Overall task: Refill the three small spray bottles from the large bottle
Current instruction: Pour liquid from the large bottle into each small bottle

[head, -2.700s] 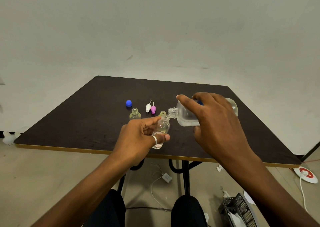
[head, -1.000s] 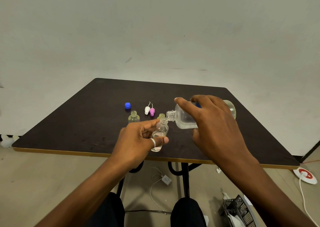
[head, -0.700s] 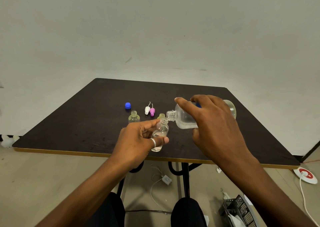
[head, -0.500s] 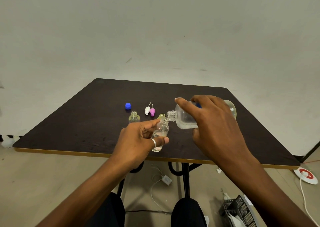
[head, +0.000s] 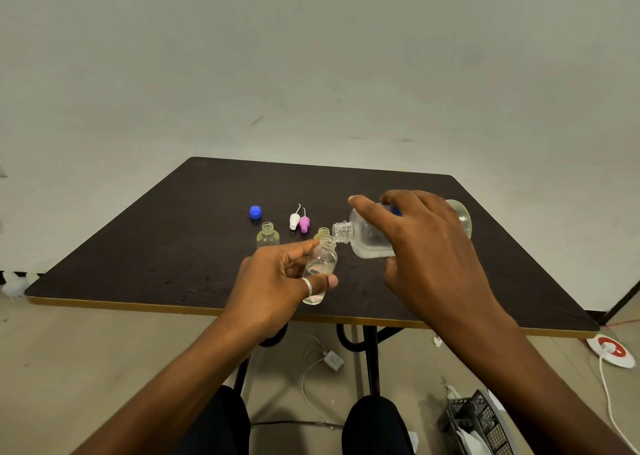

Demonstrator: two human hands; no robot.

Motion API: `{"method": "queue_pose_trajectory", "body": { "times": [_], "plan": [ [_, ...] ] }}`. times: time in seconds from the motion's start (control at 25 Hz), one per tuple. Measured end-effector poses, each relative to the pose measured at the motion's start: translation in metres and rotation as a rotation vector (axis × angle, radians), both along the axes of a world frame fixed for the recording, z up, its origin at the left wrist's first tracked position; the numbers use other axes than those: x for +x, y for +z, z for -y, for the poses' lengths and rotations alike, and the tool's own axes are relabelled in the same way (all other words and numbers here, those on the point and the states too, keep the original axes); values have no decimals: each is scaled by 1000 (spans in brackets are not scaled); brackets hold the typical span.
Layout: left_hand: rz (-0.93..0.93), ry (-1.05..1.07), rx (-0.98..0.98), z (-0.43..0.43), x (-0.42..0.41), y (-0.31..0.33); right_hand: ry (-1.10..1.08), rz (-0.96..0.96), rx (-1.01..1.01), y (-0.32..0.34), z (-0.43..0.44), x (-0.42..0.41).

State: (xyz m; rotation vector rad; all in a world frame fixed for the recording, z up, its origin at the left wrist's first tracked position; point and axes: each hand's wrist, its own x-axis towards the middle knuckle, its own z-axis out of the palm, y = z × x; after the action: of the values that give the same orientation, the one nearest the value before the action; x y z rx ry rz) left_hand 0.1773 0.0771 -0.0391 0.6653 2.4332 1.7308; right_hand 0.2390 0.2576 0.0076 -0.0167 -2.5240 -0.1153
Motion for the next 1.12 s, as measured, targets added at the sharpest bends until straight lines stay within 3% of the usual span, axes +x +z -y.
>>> {"method": "queue_pose_trajectory", "body": {
  "times": [1.12],
  "plan": [
    [2,-7,1,0,-1,-1,-3,14,7,-1,-1,-1]
  ]
}}
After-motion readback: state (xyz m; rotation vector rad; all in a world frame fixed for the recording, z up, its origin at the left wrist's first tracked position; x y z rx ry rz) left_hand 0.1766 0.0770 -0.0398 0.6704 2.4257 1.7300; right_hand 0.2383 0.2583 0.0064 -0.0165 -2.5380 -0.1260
